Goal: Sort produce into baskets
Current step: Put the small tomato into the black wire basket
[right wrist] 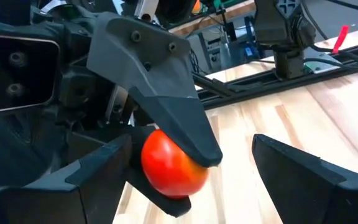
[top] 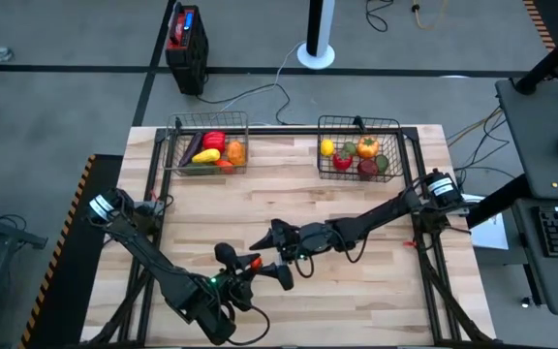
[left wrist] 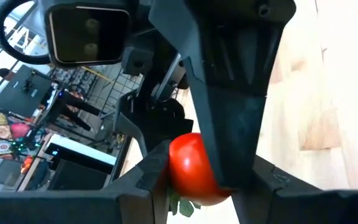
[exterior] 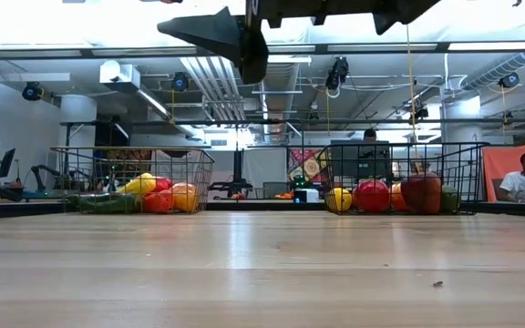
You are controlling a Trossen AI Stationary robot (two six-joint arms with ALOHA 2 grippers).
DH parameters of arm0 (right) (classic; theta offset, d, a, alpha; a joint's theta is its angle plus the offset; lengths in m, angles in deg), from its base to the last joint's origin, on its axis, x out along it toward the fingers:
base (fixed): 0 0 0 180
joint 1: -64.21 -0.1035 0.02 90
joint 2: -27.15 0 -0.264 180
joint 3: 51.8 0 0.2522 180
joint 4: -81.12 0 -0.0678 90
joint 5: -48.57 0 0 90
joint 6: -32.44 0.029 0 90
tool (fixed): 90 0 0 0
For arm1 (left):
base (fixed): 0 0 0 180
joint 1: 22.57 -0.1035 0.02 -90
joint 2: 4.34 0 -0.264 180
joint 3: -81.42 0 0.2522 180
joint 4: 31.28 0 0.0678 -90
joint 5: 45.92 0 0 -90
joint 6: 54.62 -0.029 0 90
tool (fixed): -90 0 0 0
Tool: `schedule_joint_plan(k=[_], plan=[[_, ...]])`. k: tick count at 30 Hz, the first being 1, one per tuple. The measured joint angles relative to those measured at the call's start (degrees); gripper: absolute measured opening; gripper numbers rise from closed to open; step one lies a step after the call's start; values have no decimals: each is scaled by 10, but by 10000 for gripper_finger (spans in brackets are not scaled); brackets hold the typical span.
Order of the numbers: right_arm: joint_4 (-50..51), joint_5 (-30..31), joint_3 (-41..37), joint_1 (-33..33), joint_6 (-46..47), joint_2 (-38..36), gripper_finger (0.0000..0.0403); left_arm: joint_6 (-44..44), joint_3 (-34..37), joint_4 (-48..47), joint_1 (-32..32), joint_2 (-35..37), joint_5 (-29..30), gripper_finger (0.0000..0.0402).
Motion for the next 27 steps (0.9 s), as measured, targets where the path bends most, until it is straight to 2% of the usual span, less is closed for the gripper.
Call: schedule_joint_plan(k=[11,27], plan=[[-5,4,-2,0,0,-2,316,0,0,0,-1,0,0,116],[-4,5,-2,0,0,-2,163,21,0,-6,5,-1,9,190]])
